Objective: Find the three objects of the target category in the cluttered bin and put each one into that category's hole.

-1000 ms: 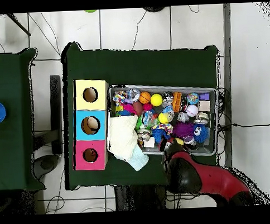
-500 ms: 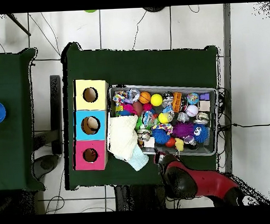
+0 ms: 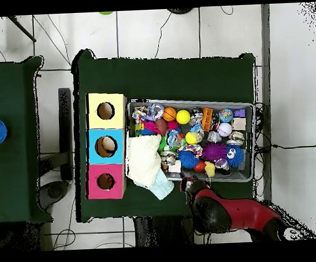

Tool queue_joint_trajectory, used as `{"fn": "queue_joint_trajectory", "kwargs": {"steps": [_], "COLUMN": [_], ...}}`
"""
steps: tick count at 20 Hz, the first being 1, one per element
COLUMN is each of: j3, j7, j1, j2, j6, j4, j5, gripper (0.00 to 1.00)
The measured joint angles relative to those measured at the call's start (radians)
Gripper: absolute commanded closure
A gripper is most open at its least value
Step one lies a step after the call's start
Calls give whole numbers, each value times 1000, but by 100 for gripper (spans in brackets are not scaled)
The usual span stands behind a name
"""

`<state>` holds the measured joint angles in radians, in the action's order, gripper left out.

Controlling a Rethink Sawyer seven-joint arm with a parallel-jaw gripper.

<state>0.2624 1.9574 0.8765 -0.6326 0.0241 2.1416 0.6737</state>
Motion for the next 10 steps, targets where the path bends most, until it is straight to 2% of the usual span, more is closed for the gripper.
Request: {"fn": "queue_joint_trajectory", "kwargs": {"steps": [7, 10], "j3": [32, 61], "j7": [0, 0], "j1": [29, 53], "j2": [-14, -42], "j6": [-1, -15], "j4": [0, 0], "j5": [13, 26], "gripper": [0, 0]}}
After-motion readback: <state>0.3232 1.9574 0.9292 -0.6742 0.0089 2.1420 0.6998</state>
